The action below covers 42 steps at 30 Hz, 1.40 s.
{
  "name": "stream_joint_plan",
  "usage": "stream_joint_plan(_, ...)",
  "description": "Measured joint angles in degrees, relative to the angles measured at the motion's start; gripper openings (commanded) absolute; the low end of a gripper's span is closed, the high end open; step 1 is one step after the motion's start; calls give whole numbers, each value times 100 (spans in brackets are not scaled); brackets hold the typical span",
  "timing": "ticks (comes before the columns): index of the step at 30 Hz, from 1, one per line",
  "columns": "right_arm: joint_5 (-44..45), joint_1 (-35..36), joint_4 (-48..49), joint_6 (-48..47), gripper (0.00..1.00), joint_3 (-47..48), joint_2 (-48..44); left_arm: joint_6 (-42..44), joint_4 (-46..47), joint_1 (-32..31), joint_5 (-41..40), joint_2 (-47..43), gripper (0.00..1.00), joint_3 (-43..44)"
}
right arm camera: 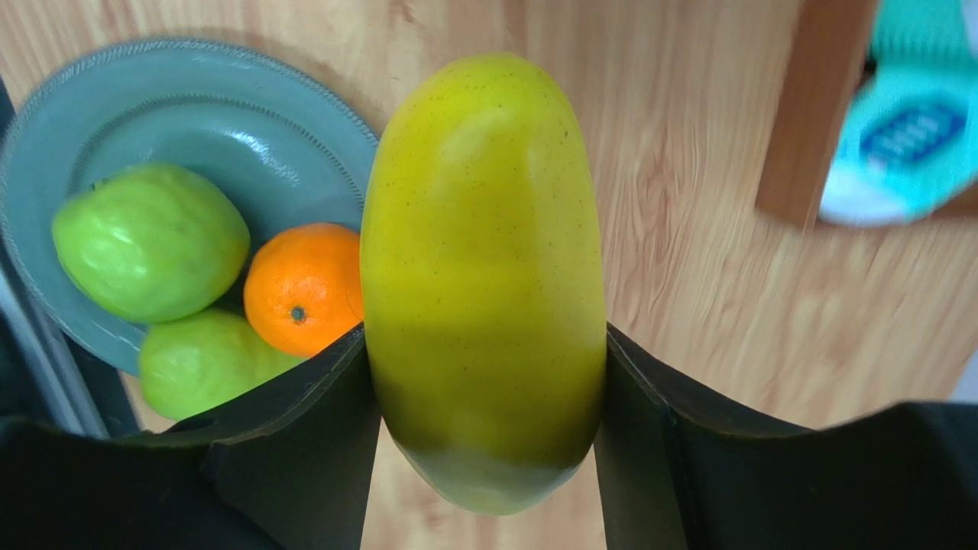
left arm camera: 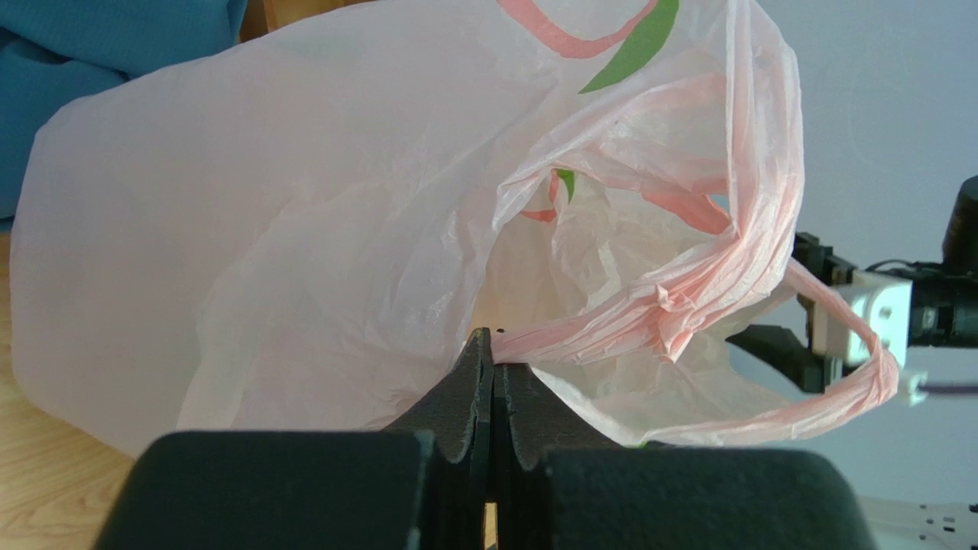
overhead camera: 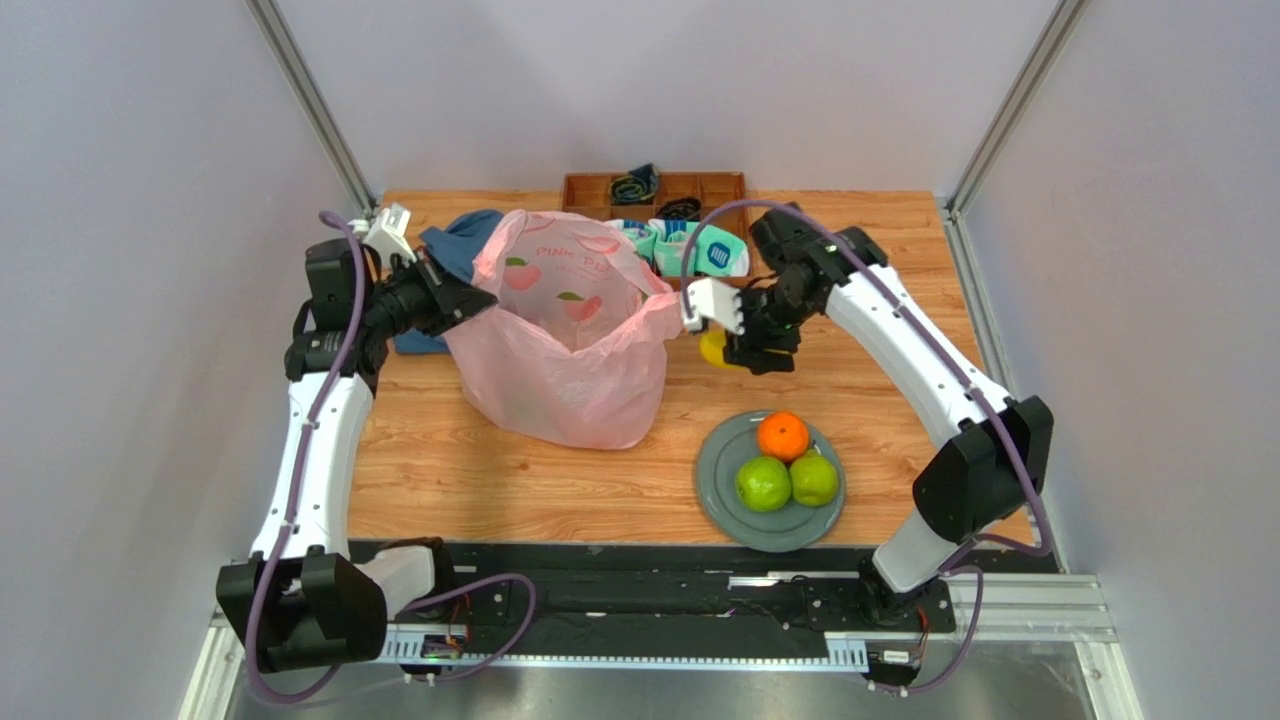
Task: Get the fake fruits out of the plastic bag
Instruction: Place the fake fruit on the plate.
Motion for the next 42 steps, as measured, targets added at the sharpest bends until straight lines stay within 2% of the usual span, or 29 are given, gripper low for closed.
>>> stream_joint_plan(7,319,1215,-310,-2218,64,-793,153,0,0,129,-20,-232,0,-201)
stream_joint_plan(14,831,1445,-492,-3467,64,-885,713,-13,50,411,-39,-835,0,-575)
stream_joint_plan(19,1060,1543,-498,-3790,64,-837,1235,-26,28,479,-44,-1150,0,-898)
stream_joint_plan(28,1412,1816,-516,-3858,62,-511,2017,-11,-11,498,-109,-1165,0,-918)
stream_joint_plan(42,1561,1818,-498,-3668,62,-664,1961,-24,-35,590,-151,-1145,0,-892)
